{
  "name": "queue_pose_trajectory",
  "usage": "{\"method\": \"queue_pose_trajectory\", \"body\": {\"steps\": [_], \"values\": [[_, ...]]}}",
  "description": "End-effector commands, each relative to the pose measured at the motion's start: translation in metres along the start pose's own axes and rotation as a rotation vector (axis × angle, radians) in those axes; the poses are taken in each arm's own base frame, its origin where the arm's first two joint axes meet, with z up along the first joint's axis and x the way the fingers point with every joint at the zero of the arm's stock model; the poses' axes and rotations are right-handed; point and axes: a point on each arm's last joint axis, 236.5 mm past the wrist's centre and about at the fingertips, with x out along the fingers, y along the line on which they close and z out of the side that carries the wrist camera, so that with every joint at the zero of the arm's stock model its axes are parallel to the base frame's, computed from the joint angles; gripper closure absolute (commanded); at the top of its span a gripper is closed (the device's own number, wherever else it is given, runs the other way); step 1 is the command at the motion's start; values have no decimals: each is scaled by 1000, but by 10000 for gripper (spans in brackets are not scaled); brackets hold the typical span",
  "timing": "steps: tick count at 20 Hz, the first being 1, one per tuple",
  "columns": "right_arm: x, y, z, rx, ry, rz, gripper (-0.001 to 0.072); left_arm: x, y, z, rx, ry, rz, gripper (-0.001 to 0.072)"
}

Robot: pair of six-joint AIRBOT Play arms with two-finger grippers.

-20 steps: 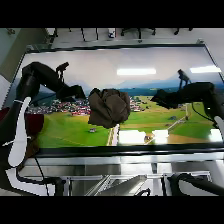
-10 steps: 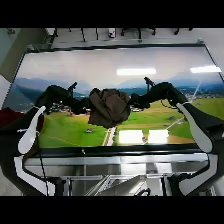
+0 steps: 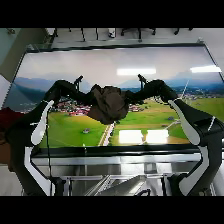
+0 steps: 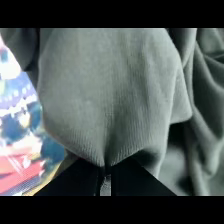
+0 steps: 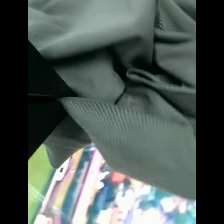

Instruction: Fold the shirts.

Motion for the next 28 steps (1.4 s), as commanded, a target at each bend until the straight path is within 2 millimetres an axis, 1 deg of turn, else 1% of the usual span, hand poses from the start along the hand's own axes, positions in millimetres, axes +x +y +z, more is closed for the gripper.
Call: {"method": "queue_pose_trajectory", "body": {"steps": [1, 2, 3, 4, 5, 6, 7, 8, 9, 10, 11, 12, 13, 14, 15, 16, 17, 18, 19, 20, 21, 22, 23, 24, 25, 27, 28], "values": [[-44, 34, 34, -76, -92, 45, 694, -44, -34, 25, 64, -87, -22, 690], [-78, 59, 50, -130, -142, 71, 694, -78, -63, 38, 129, -158, -32, 690], [-117, 86, 64, -192, -202, 94, 694, -118, -95, 49, 200, -244, -42, 690], [-162, 117, 74, -265, -277, 115, 694, -170, -135, 57, 288, -350, -51, 690], [-215, 153, 79, -352, -368, 134, 694, -220, -175, 57, 369, -454, -61, 690], [-271, 191, 76, -449, -466, 147, 694, -276, -217, 52, 448, -574, -70, 691], [-318, 225, 64, -539, -551, 155, 694, -325, -256, 38, 520, -683, -87, 691], [-363, 256, 46, -643, -639, 154, 693, -374, -292, 18, 590, -803, -103, 690], [-404, 286, 20, -755, -735, 145, 693, -412, -318, -3, 636, -905, -120, 690], [-440, 308, -7, -860, -828, 111, 693, -447, -339, -28, 667, -1010, -137, 690], [-470, 323, -32, -936, -909, 68, 693, -476, -353, -52, 683, -1107, -154, 690], [-500, 334, -57, -1003, -996, 12, 693, -502, -362, -77, 693, -1201, -162, 690], [-527, 339, -77, -1040, -1078, -54, 693, -523, -364, -101, 709, -1281, -133, 690], [-552, 340, -93, -1061, -1158, -128, 693, -535, -364, -120, 724, -1323, -107, 690], [-570, 338, -102, -1069, -1212, -192, 692, -540, -364, -133, 734, -1338, -91, 690], [-578, 334, -106, -1069, -1234, -237, 693, -537, -362, -141, 733, -1332, -90, 690], [-575, 329, -105, -1063, -1221, -249, 693, -528, -355, -139, 720, -1307, -85, 690], [-562, 323, -99, -1050, -1180, -240, 693, -511, -344, -128, 692, -1259, -79, 690], [-543, 313, -89, -1028, -1118, -221, 693, -486, -333, -114, 663, -1185, -81, 690], [-515, 298, -74, -992, -1034, -198, 693, -447, -320, -98, 636, -1075, -83, 689], [-484, 280, -61, -950, -935, -181, 693, -402, -306, -84, 608, -955, -84, 689], [-444, 255, -48, -897, -814, -164, 693, -357, -292, -71, 576, -844, -87, 689], [-403, 230, -39, -842, -694, -139, 693, -306, -275, -60, 539, -729, -77, 689], [-358, 200, -32, -772, -575, -124, 693, -256, -255, -53, 497, -620, -66, 689], [-313, 167, -30, -699, -467, -118, 692, -207, -233, -50, 453, -514, -49, 689], [-218, 88, -33, -528, -273, -133, 692, -110, -174, -54, 340, -303, 3, 689], [-179, 48, -38, -443, -210, -150, 692, -72, -145, -59, 287, -222, 31, 689]]}}
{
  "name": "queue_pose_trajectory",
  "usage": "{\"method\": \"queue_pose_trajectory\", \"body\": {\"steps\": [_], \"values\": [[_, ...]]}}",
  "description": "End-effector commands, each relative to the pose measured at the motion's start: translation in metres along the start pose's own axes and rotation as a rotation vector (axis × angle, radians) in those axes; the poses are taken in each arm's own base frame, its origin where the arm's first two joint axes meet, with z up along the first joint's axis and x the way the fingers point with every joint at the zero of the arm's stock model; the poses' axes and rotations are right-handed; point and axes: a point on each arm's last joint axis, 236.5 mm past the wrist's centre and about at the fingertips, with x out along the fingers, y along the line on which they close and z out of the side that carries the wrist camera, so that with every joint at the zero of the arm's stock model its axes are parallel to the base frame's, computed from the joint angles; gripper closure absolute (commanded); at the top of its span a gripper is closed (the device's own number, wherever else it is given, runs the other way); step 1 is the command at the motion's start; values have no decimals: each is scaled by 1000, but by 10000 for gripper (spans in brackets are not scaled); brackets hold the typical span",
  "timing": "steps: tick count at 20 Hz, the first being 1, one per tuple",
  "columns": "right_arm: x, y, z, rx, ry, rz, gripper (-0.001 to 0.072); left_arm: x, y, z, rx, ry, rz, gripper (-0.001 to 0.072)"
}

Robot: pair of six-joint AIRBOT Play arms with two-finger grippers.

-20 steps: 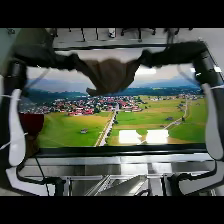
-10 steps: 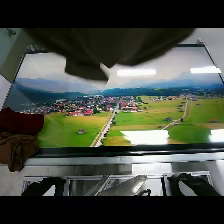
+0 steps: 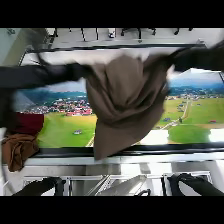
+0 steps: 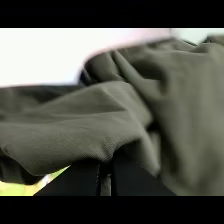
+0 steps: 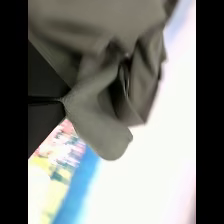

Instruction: Fold the shirts.

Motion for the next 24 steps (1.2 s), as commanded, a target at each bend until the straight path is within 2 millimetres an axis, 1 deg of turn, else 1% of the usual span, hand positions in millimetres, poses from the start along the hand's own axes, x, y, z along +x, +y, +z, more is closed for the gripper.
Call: {"method": "queue_pose_trajectory", "body": {"steps": [1, 2, 3, 4, 5, 6, 7, 8, 9, 10, 11, 12, 13, 14, 15, 16, 17, 18, 19, 20, 21, 22, 24], "values": [[119, -47, -151, 269, 306, 16, 692, 111, 67, -125, -169, 339, 52, 689], [143, -62, -186, 327, 368, -4, 692, 130, 89, -149, -212, 391, 79, 689], [162, -73, -216, 370, 429, -12, 693, 147, 109, -168, -250, 429, 103, 689], [178, -80, -236, 417, 474, -6, 692, 158, 124, -177, -275, 453, 116, 689], [190, -85, -243, 453, 490, 3, 692, 166, 137, -175, -294, 460, 122, 671], [199, -90, -239, 471, 484, 15, 692, 169, 146, -166, -303, 455, 121, 381], [203, -95, -225, 469, 455, 22, 690, 169, 151, -148, -313, 434, 110, 6], [203, -100, -205, 455, 419, 21, 662, 164, 154, -128, -308, 416, 101, 16], [196, -105, -180, 435, 380, 28, 438, 153, 155, -104, -295, 392, 89, 16], [184, -108, -156, 437, 354, 35, 223, 138, 154, -82, -280, 373, 77, 16], [166, -113, -134, 454, 333, 43, 187, 120, 152, -64, -275, 364, 68, 17], [147, -118, -119, 464, 320, 47, 189, 100, 150, -55, -279, 374, 65, 17], [125, -125, -109, 470, 306, 44, 249, 82, 149, -53, -281, 398, 63, 18], [106, -132, -107, 478, 300, 35, 327, 65, 148, -57, -296, 427, 60, 17], [88, -136, -111, 498, 316, 36, 346, 51, 147, -67, -315, 461, 58, 18], [74, -137, -122, 525, 341, 42, 346, 42, 144, -81, -336, 491, 58, 18], [64, -135, -137, 561, 367, 48, 346, 36, 141, -101, -367, 525, 59, 18], [58, -130, -157, 603, 394, 51, 346, 33, 138, -125, -400, 555, 63, 18], [56, -121, -182, 645, 427, 55, 346, 34, 133, -156, -435, 587, 71, 18], [58, -111, -206, 685, 453, 57, 346, 38, 127, -188, -469, 614, 77, 18], [64, -98, -229, 717, 467, 67, 346, 41, 122, -216, -484, 632, 91, 18], [72, -86, -248, 754, 480, 73, 346, 46, 118, -239, -484, 638, 106, 18], [90, -67, -283, 793, 527, 75, 346, 57, 104, -277, -454, 665, 124, 19]]}}
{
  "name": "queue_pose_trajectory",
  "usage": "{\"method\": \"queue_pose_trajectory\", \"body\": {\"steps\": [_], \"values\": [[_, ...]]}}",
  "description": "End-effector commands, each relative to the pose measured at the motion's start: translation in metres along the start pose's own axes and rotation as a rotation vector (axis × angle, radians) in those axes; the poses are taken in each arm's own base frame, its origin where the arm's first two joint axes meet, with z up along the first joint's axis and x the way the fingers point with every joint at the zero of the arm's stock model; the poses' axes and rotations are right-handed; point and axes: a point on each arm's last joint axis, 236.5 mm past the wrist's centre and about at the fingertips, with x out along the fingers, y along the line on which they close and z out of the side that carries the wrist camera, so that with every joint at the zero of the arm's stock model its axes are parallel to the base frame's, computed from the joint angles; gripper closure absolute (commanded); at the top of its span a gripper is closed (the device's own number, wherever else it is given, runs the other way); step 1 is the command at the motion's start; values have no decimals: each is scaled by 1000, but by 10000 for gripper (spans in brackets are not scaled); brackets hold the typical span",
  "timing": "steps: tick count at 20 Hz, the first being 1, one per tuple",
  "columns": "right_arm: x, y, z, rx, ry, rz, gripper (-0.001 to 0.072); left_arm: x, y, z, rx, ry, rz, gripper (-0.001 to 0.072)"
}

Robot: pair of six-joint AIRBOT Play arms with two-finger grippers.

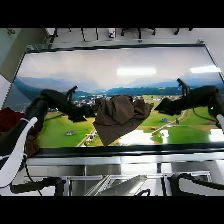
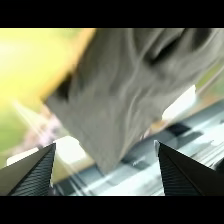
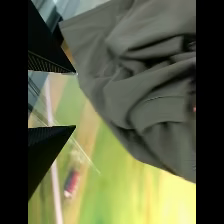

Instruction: Fold the shirts.

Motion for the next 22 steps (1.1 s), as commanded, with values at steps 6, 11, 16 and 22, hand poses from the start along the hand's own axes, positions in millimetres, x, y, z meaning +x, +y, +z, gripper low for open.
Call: {"method": "queue_pose_trajectory", "body": {"steps": [6, 11, 16, 22], "values": [[105, 2, -59, 55, 107, -13, 346, 93, 14, -93, 5, 138, 94, 18], [126, 5, -44, 78, 65, -14, 346, 113, -4, -48, -31, 46, 40, 19], [133, 18, -28, 57, 34, 1, 547, 129, -36, -23, 39, 58, 15, 688], [73, 96, 9, -127, -46, 116, 693, 51, -100, 19, 186, -143, -62, 690]]}}
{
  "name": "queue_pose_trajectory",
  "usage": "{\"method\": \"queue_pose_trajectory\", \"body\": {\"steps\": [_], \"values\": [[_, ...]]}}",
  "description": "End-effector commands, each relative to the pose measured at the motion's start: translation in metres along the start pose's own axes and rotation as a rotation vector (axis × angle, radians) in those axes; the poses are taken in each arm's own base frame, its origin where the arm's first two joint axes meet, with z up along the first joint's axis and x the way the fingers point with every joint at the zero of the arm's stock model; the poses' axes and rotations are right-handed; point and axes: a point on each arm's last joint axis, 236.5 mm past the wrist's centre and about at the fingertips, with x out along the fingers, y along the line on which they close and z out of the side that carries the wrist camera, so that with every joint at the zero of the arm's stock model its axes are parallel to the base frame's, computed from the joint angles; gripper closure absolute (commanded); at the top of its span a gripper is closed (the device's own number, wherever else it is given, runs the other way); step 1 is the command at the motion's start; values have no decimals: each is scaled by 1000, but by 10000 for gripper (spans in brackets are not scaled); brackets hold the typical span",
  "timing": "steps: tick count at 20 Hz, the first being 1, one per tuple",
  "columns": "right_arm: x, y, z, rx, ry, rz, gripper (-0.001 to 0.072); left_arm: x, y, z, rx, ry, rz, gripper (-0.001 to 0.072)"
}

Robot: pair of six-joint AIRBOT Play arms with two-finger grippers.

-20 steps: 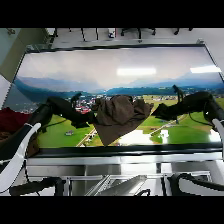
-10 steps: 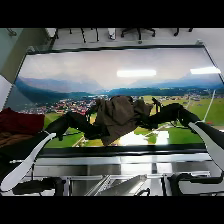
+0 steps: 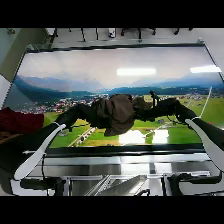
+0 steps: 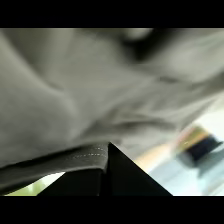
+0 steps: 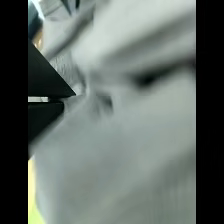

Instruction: Fold the shirts.

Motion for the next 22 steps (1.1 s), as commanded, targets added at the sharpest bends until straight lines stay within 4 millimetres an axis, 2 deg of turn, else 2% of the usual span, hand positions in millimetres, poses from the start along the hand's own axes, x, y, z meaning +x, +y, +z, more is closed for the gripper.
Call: {"method": "queue_pose_trajectory", "body": {"steps": [1, 2, 3, 4, 5, 6, 7, 8, 9, 10, 11, 12, 13, 15, 16, 18, 19, 20, 22], "values": [[-68, 82, 32, -184, -101, 110, 693, -85, -64, 44, 121, -211, -88, 690], [-117, 127, 48, -300, -198, 150, 693, -135, -94, 62, 198, -332, -110, 691], [-173, 174, 59, -423, -320, 181, 694, -197, -128, 76, 286, -473, -133, 691], [-245, 229, 63, -570, -486, 205, 694, -275, -174, 82, 382, -642, -180, 691], [-322, 281, 53, -722, -665, 213, 693, -361, -223, 72, 488, -822, -235, 691], [-386, 323, 34, -851, -822, 207, 694, -433, -260, 52, 577, -976, -268, 691], [-447, 357, 9, -965, -985, 176, 694, -511, -293, 18, 664, -1149, -295, 691], [-504, 385, -24, -1071, -1154, 126, 694, -574, -316, -21, 735, -1297, -324, 691], [-554, 406, -61, -1146, -1320, 90, 694, -628, -332, -64, 798, -1441, -357, 691], [-588, 418, -91, -1184, -1444, 83, 693, -670, -342, -106, 839, -1566, -406, 691], [-614, 424, -118, -1206, -1549, 73, 694, -700, -344, -141, 858, -1665, -439, 691], [-631, 424, -138, -1221, -1625, 35, 693, -716, -338, -158, 858, -1734, -423, 691], [-639, 423, -150, -1226, -1656, 14, 694, -721, -331, -166, 846, -1766, -408, 691], [-637, 421, -150, -1223, -1651, 6, 694, -708, -317, -155, 797, -1758, -399, 691], [-629, 418, -137, -1205, -1619, 14, 693, -695, -310, -140, 765, -1741, -391, 691], [-590, 410, -96, -1153, -1470, 70, 694, -657, -296, -93, 703, -1661, -353, 690], [-561, 402, -70, -1112, -1369, 108, 693, -631, -289, -63, 673, -1595, -325, 690], [-524, 390, -41, -1056, -1251, 156, 694, -603, -284, -32, 646, -1524, -302, 690], [-446, 354, 15, -939, -1029, 175, 694, -531, -269, 34, 575, -1343, -271, 690]]}}
